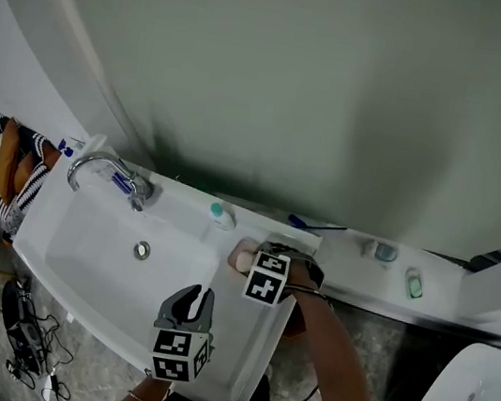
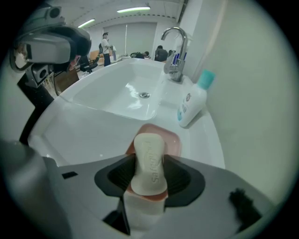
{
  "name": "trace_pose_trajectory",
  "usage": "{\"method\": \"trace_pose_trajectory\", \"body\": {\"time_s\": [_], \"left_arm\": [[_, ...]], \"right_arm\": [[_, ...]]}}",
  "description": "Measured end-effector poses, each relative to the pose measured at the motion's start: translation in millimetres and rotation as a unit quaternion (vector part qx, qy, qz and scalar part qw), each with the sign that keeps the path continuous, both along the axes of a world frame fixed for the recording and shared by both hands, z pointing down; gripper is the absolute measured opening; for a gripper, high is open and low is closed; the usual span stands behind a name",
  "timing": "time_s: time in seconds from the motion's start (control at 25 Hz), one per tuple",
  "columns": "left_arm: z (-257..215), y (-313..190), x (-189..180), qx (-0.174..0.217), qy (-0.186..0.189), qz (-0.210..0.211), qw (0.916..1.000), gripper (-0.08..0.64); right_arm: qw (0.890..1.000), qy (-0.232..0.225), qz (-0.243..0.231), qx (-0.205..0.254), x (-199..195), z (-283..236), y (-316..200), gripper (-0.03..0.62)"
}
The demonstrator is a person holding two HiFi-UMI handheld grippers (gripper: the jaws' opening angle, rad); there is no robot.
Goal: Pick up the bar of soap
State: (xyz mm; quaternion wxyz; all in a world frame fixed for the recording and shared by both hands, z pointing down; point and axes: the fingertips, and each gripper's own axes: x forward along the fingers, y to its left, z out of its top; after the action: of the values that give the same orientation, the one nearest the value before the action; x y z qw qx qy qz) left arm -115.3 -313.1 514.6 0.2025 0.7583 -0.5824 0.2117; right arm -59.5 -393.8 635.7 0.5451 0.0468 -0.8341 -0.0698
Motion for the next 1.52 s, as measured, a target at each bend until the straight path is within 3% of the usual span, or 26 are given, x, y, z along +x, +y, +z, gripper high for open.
{"method": "trace_pose_trajectory", "body": {"time_s": [0.24, 0.44, 0.88, 1.24, 1.4, 1.52], "left_arm": [[1.6, 1.6, -0.2, -0.002, -0.001, 0.001, 1.0, 0.078], [3.6, 1.1, 3.7, -0.003, -0.001, 0.007, 1.0, 0.078], [2.1, -0.4, 2.7, 0.001, -0.004, 0.006, 1.0, 0.078], [4.5, -1.5, 1.9, 0.0, -0.003, 0.003, 1.0, 0.078], [3.2, -1.9, 0.9, 0.001, -0.005, 0.003, 1.0, 0.078], [1.1, -1.1, -2.2, 0.004, -0.006, 0.0, 1.0, 0.078]], "right_arm": [[0.997, -0.066, 0.035, -0.003, -1.9, -13.3, -1.8, 0.19], [0.996, -0.079, 0.044, -0.009, 1.0, -13.6, 2.2, 0.181], [0.997, 0.067, -0.015, -0.021, -1.8, 9.3, 4.0, 0.189], [0.993, 0.068, 0.039, -0.083, -4.4, 17.1, 0.5, 0.196], [0.992, 0.095, 0.025, -0.079, -5.2, 18.8, 0.7, 0.196], [0.994, 0.076, 0.009, -0.074, -5.5, 16.1, 2.1, 0.198]]}}
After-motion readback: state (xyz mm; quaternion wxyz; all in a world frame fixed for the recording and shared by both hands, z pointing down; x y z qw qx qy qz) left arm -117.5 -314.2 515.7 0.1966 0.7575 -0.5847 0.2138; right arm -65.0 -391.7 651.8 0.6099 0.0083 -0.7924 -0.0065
